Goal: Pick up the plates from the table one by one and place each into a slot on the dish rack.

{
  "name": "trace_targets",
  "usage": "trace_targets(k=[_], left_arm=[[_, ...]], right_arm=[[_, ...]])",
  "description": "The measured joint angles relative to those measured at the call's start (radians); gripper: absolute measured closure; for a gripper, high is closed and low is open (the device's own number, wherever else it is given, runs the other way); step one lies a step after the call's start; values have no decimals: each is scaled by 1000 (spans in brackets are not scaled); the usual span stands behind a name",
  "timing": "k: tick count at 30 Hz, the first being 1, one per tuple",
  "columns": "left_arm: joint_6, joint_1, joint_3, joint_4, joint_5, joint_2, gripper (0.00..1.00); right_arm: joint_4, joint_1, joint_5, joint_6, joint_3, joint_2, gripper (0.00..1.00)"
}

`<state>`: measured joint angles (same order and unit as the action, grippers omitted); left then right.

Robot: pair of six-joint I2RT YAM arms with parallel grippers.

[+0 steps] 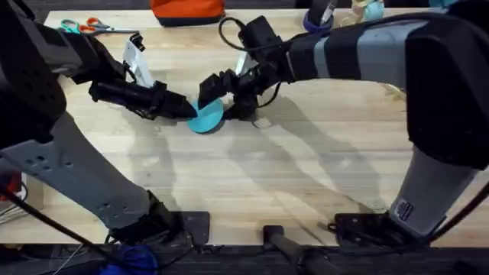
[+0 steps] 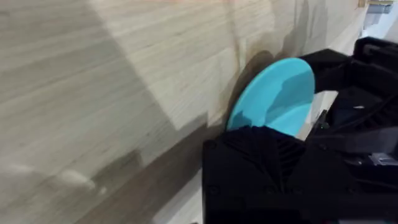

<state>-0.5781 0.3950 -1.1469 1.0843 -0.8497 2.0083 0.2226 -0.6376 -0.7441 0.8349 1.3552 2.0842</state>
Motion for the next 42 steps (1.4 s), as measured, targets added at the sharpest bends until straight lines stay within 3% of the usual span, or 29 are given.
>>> trace_targets(k=[6, 8, 10, 12, 30, 42], left_arm=[[3, 0, 0, 0, 0, 0, 961], [3, 0, 0, 0, 0, 0, 961], [3, 5, 0, 1, -1, 0, 959], [3, 8, 0, 3, -3, -1, 959], [18, 7, -10, 25, 7, -1, 960], [68, -1, -249, 257, 192, -1, 960]], right_arm=[[-47, -21, -19, 10, -1, 21, 471], [-46, -25, -20, 12, -2, 21, 602], [-41, -25, -19, 12, -5, 21, 853], [-40, -23, -24, 14, -8, 21, 947], [-35, -23, -29, 14, -8, 21, 971], [-34, 41, -34, 6, -8, 21, 968]])
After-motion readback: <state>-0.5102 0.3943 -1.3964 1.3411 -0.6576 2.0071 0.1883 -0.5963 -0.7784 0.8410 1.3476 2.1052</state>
